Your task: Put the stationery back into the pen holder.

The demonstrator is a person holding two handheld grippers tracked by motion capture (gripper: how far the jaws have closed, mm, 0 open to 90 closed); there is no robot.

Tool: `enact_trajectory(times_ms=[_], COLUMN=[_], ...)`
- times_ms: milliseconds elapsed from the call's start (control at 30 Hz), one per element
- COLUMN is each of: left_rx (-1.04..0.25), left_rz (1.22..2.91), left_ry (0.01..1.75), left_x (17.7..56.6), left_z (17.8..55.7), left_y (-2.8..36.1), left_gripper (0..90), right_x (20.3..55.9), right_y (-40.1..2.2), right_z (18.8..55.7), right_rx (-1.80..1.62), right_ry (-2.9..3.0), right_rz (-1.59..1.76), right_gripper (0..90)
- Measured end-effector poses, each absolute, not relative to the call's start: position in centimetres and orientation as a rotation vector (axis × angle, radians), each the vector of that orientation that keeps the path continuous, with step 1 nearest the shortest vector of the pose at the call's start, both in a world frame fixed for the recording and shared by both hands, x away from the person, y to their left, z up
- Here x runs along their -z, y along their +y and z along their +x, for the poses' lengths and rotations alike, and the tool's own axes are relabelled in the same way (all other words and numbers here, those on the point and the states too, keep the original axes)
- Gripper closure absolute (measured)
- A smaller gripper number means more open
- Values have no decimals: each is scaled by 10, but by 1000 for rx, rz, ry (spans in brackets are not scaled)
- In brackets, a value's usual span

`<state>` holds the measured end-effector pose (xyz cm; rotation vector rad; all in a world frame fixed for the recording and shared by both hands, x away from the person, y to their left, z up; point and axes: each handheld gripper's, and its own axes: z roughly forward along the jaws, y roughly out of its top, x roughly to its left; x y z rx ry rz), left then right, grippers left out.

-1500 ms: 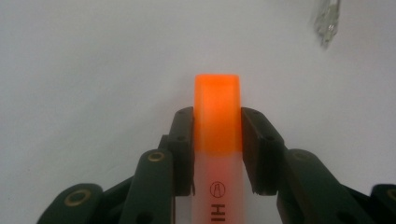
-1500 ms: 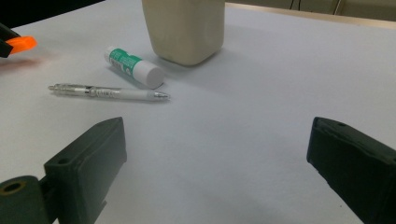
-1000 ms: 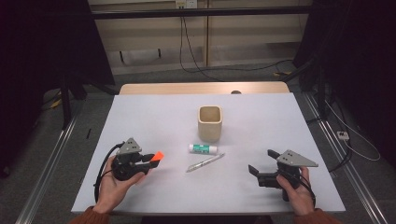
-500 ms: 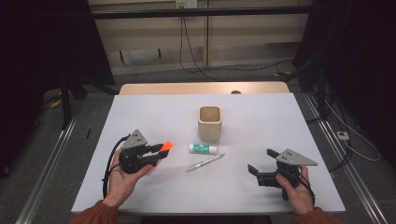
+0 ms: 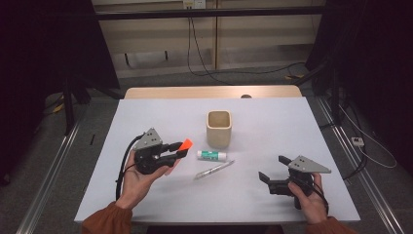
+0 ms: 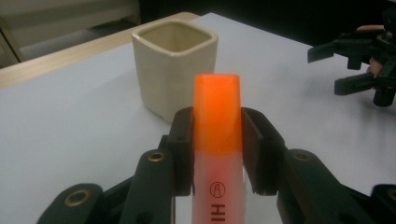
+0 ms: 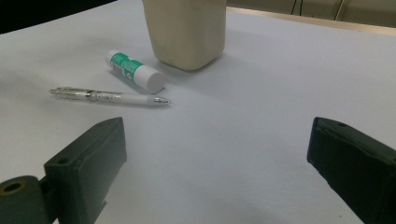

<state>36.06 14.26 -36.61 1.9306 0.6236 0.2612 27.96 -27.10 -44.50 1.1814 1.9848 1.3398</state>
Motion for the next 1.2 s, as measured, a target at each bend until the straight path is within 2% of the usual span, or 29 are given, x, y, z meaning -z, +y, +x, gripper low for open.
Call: enact_trajectory(times_ms=[1200], left_rx=[-291], left_rz=[1826], left_ry=[592], left_x=[333], left_z=[407], left_y=[85], left_gripper=[672], right_x=[445], right_y=[-273], right_z=[277], right_rx=[-1328], right_ry=[1995], right_rz=[1162], right_gripper=[42])
